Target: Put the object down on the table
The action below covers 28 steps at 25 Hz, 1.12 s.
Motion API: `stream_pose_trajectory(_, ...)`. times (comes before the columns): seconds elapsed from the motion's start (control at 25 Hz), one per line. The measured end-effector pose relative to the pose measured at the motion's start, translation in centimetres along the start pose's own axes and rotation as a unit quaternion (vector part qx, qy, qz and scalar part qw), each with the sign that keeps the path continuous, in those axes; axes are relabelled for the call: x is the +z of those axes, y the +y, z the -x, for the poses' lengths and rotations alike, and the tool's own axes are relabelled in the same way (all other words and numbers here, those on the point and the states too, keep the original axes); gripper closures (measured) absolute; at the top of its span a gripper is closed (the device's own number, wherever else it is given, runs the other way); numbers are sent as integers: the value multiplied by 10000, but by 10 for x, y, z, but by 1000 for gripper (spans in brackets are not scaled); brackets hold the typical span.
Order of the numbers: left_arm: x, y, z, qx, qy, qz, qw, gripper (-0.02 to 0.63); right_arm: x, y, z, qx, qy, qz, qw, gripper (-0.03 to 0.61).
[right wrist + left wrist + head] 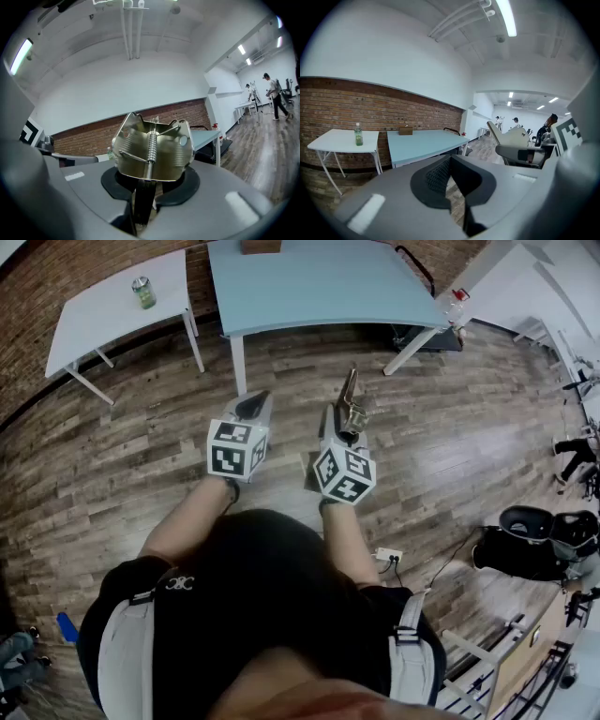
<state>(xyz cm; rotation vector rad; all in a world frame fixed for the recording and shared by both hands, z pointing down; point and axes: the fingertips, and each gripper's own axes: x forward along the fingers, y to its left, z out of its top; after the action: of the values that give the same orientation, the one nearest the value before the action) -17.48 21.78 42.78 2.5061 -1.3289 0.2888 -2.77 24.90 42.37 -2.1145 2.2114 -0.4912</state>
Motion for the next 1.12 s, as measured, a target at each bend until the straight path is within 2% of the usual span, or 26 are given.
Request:
stream_pose_trajectory(0.2,3,5,4,92,-97,152,9998,614,0,2,0,40,3,26,10000,474)
stream_pose_trajectory(0.6,-5,11,6,81,-3,179,9998,614,-5,11,-1,65,14,-28,10000,471)
stream_pose_trajectory(1.12,-10,23,12,-146,102,297,9994,614,-14,29,4,-63,35,-31,10000,469)
